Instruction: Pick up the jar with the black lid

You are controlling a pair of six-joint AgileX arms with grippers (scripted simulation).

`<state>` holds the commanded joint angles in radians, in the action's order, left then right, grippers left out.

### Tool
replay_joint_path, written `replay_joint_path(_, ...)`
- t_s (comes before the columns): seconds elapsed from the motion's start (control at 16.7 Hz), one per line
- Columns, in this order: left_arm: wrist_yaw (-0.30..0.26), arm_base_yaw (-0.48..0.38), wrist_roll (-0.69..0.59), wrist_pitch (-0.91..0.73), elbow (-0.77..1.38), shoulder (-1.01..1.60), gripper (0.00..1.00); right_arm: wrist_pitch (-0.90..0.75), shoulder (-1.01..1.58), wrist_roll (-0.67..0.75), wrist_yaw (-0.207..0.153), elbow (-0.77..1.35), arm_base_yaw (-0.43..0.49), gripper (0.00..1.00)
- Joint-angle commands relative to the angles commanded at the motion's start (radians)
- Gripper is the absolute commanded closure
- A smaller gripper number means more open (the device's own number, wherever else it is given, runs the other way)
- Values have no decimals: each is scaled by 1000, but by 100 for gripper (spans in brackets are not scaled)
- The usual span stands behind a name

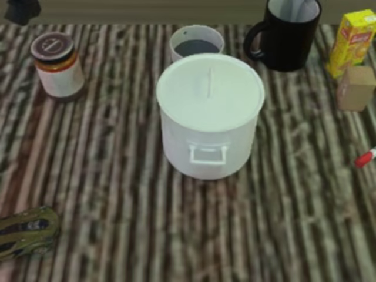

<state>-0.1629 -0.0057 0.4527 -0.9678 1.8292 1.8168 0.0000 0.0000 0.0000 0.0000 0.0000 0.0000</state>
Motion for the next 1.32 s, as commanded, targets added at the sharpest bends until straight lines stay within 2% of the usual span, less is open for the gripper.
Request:
replay_joint_path(0.36, -18, 10, 112, -229, 483, 473, 0, 0, 0, 0, 0, 0, 0, 0)
replay_joint_path(0.66, -25, 16, 168, -347, 728, 727, 0, 0, 0, 0, 0, 0, 0, 0)
replay_joint_path(0.84, -25, 18, 179, -371, 778, 781, 0, 0, 0, 0, 0, 0, 0, 0)
replay_joint_path(1.32, -24, 11, 174, -334, 750, 789, 0, 0, 0, 0, 0, 0, 0, 0)
